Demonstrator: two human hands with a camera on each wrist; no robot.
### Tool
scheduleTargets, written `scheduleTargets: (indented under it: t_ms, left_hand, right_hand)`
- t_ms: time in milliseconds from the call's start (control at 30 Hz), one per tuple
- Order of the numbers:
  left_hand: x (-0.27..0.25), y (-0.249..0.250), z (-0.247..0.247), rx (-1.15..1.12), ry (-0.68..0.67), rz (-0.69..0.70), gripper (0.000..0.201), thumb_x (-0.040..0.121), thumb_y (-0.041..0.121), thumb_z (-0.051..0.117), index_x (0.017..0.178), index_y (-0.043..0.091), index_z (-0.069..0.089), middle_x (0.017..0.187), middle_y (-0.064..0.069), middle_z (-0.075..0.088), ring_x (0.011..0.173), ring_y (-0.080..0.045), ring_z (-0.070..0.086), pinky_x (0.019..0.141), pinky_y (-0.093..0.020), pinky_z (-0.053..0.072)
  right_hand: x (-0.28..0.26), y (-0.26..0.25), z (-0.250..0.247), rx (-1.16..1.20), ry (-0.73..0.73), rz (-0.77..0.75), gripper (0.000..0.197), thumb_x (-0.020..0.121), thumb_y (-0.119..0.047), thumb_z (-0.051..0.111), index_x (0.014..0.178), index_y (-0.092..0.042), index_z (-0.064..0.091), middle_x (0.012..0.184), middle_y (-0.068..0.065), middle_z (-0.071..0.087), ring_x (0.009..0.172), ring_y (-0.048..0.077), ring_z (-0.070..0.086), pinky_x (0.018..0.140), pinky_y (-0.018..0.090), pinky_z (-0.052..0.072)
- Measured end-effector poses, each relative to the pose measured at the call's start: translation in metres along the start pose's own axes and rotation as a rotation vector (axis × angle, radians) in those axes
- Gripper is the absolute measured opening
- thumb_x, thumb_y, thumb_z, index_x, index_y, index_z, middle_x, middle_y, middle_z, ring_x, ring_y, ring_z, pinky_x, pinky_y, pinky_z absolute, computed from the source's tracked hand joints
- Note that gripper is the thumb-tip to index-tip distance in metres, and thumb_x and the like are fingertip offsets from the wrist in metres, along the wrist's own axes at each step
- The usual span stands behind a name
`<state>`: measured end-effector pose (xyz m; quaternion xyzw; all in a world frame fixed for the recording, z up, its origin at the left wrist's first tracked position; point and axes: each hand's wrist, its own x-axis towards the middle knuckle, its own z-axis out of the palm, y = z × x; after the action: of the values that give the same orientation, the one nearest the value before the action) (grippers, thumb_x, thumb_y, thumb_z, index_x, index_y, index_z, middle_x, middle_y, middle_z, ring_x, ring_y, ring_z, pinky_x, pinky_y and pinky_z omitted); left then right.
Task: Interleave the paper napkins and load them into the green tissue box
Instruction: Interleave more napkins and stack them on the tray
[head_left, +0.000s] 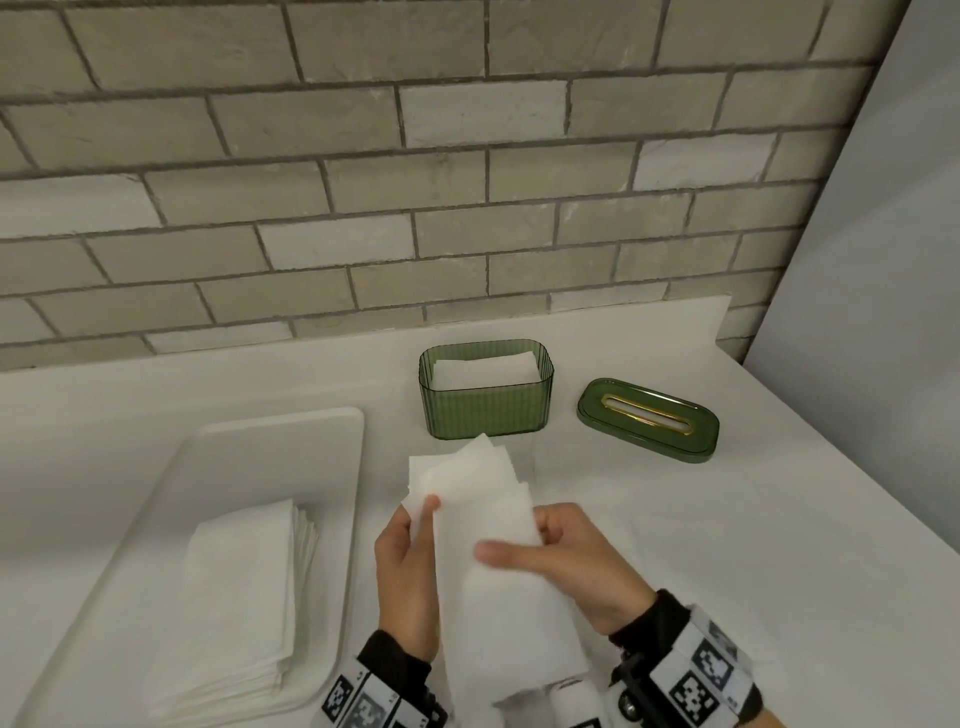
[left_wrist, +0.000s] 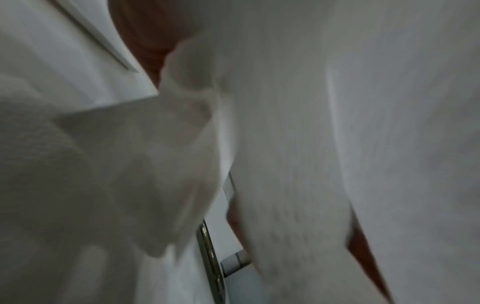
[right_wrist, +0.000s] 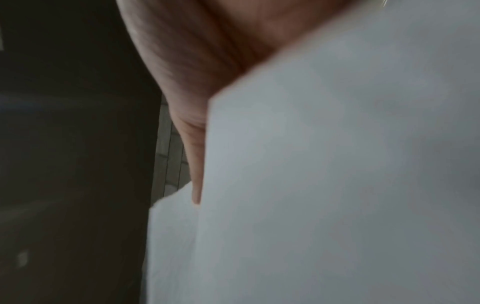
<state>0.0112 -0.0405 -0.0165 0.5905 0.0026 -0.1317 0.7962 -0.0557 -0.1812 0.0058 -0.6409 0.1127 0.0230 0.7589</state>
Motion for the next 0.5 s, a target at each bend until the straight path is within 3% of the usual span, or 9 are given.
scheduleTargets:
  t_ms: [67,167,267,367,500]
  left_hand:
    - [0.001,0.001,-0.006,0.026,-0.003,-0.018,0.025,0.102,0.022,0.051,0.113,0.008,0.068,0.107,-0.013,0.075,0.100,-0.035,0.070,0.091,-0.051,0.054]
    - [0.002,0.004,-0.008,0.045,-0.040,-0.053,0.026,0.102,0.024,0.051,0.115,0.012,0.069,0.110,-0.008,0.076,0.105,-0.030,0.070,0.094,-0.049,0.054]
    - [-0.002,0.006,-0.003,0.074,-0.101,-0.046,0.027,0.103,0.027,0.048,0.112,0.013,0.070,0.106,-0.007,0.077,0.099,-0.026,0.073,0.088,-0.044,0.056]
    - [-0.003,0.005,0.002,0.110,-0.140,-0.037,0.031,0.104,0.026,0.044,0.109,0.012,0.071,0.102,-0.005,0.078,0.092,-0.018,0.074,0.075,-0.027,0.056]
    - [-0.006,0.006,0.006,0.106,-0.170,-0.010,0.033,0.105,0.022,0.042,0.105,0.010,0.073,0.097,-0.001,0.079,0.082,-0.003,0.072,0.063,-0.010,0.051]
  right_hand:
    - [0.000,-0.008,-0.014,0.052,0.124,-0.067,0.024,0.076,-0.010,0.077,0.096,0.003,0.073,0.095,0.015,0.076,0.083,0.024,0.073,0.068,0.026,0.056]
    - [0.005,-0.012,-0.028,0.008,0.280,-0.147,0.026,0.072,-0.015,0.081,0.093,0.000,0.075,0.096,0.009,0.076,0.085,0.024,0.073,0.070,0.029,0.058]
    - [0.010,-0.009,-0.029,-0.070,0.336,-0.164,0.039,0.059,-0.026,0.087,0.091,-0.006,0.077,0.099,0.000,0.075,0.090,0.020,0.073,0.078,0.033,0.059]
    - [0.011,-0.003,-0.023,-0.030,0.286,-0.137,0.031,0.065,-0.018,0.086,0.091,-0.005,0.077,0.094,0.005,0.077,0.089,0.026,0.073,0.076,0.034,0.059]
    - [0.014,0.005,-0.016,-0.044,0.367,-0.148,0.032,0.061,-0.018,0.091,0.084,-0.004,0.074,0.089,0.011,0.076,0.085,0.035,0.072,0.079,0.048,0.059]
